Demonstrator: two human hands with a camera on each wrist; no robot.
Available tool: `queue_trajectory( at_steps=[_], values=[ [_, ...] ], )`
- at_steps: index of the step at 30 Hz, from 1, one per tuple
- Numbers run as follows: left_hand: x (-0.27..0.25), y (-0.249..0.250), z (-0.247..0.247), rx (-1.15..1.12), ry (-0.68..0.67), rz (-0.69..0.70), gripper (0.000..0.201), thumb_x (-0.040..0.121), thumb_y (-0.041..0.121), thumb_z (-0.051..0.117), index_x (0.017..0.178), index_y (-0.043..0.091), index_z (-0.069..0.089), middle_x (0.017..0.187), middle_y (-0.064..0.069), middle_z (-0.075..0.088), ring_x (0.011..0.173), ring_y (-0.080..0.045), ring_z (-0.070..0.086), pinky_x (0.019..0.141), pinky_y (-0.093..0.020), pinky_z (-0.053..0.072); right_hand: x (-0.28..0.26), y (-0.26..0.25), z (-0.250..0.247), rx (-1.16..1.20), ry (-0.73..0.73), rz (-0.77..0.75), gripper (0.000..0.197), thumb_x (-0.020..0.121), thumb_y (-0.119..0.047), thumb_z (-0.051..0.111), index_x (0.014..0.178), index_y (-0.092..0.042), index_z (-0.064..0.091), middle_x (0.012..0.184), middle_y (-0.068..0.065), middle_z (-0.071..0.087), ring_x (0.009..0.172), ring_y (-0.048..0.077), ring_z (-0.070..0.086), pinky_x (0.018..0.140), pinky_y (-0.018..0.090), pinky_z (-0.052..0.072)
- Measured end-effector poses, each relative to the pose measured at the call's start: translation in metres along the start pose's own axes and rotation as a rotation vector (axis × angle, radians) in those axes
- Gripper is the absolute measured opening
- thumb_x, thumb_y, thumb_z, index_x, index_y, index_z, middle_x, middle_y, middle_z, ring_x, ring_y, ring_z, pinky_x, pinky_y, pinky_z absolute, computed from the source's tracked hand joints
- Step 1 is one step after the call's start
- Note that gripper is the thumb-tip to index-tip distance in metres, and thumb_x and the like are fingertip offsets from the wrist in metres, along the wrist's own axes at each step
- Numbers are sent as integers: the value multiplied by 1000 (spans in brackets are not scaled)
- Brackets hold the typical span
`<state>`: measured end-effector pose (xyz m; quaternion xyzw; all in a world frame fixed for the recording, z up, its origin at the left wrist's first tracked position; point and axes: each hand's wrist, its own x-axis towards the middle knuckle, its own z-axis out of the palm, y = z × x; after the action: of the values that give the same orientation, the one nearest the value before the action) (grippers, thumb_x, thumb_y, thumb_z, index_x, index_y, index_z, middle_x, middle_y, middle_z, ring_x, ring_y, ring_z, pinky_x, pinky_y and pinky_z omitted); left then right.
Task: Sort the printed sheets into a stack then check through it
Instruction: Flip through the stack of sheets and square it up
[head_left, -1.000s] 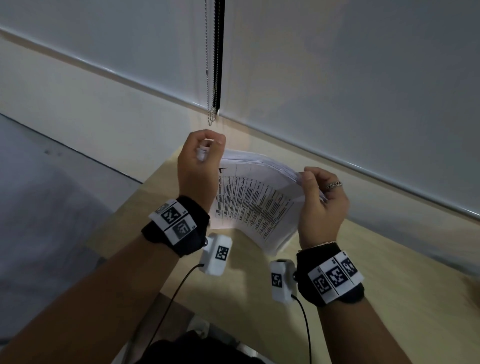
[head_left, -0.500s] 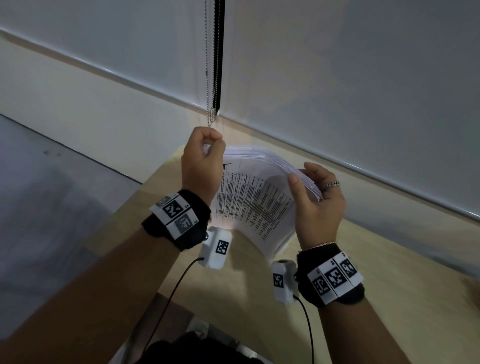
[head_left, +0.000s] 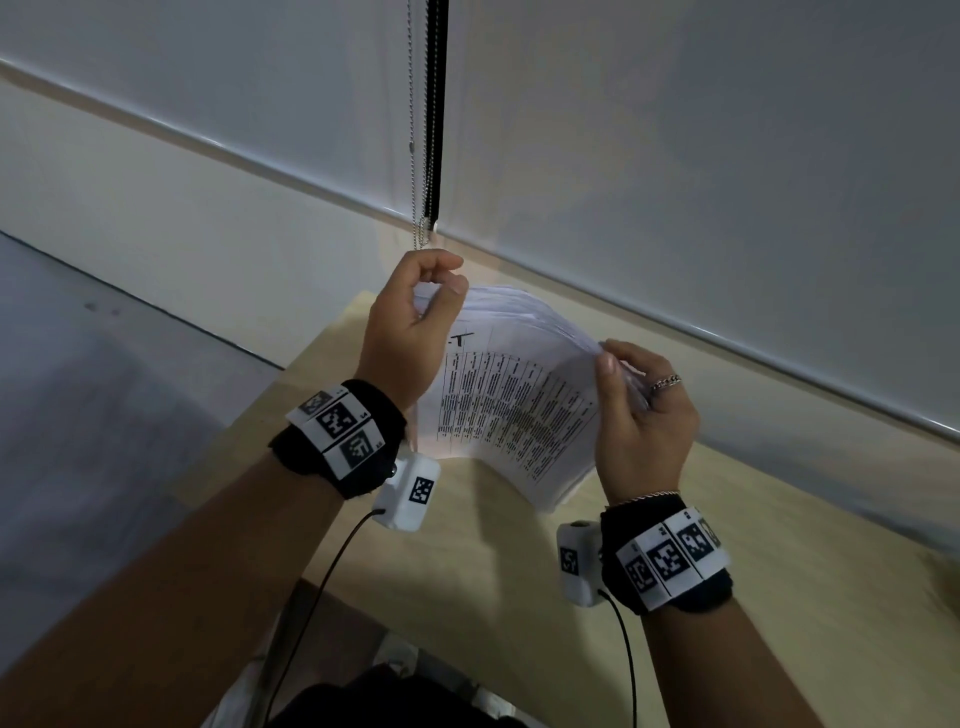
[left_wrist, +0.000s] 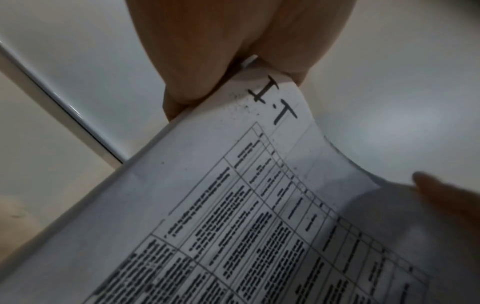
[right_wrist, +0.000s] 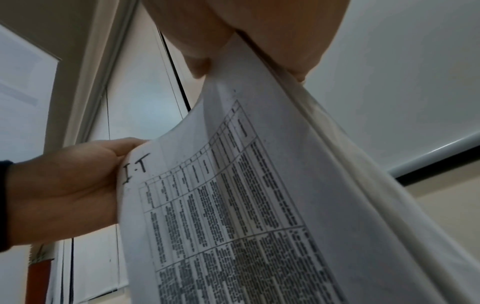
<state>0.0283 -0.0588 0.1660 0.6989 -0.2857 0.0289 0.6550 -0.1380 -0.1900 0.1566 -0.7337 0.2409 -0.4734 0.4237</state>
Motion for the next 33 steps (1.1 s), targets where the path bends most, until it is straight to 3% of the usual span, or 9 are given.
queue_trajectory(
  at_steps=[5,8,12,15,18,22,25,28,33],
  values=[
    [-2,-1,-4,-8,13,15,18,101,11,47,111,3,60,91,-24,62,76,-19,55,76,-11,42,-1,-4,5,153,59,106,15,94,-17,56,108,-17,62,94,-11,69,90,3,66,81,19,51],
    [-6,0,-10,-69,-69,-21,32,95,18,57,125,11,51,108,-15,61,89,-5,59,83,-12,46,-1,-7,2,205,21,134,30,93,-16,65,120,-17,54,96,-2,70,94,9,67,81,21,51],
    [-7,-14,-22,-64,-239,-100,72,74,11,83,131,24,42,111,-15,60,91,-11,64,82,-21,54,0,2,-3,209,-58,210,59,77,-5,80,126,-16,49,96,-6,70,93,5,69,84,24,56],
    [-4,-9,-24,4,-199,-94,46,72,5,84,110,12,58,90,-4,67,76,-2,65,73,-14,50,7,11,-6,179,-70,213,28,74,0,80,98,-1,65,76,-16,71,72,-7,64,68,22,53],
    [-5,-7,-27,-10,-163,-57,39,69,3,86,98,14,62,87,5,66,73,-3,63,69,-15,52,10,13,-12,221,-68,195,18,73,5,80,82,-4,66,69,-19,71,66,-5,63,63,14,51],
    [-16,-25,-27,-118,-321,-231,57,68,-2,85,113,13,53,93,0,64,76,0,66,67,-17,53,5,17,-17,235,-148,257,36,68,-10,87,97,-6,66,87,-8,70,81,8,67,72,25,55],
    [-24,-35,-19,-116,-372,-267,63,59,7,91,111,11,56,90,8,70,82,-2,68,72,-20,54,5,12,-11,267,-117,294,40,67,-24,87,101,-20,67,102,4,70,94,20,68,82,32,56],
    [-26,-36,-17,-112,-304,-307,60,55,24,94,106,17,62,91,3,75,87,-13,73,75,-28,58,4,6,-5,322,-51,301,18,76,-22,77,90,-18,68,85,-4,71,79,10,67,73,26,55],
    [-26,-13,-15,-133,-65,-170,29,84,16,70,108,14,54,80,8,60,63,2,59,59,-14,48,5,3,-2,269,69,258,9,89,-15,61,87,-11,68,81,-7,67,78,1,62,75,16,48]
  ],
)
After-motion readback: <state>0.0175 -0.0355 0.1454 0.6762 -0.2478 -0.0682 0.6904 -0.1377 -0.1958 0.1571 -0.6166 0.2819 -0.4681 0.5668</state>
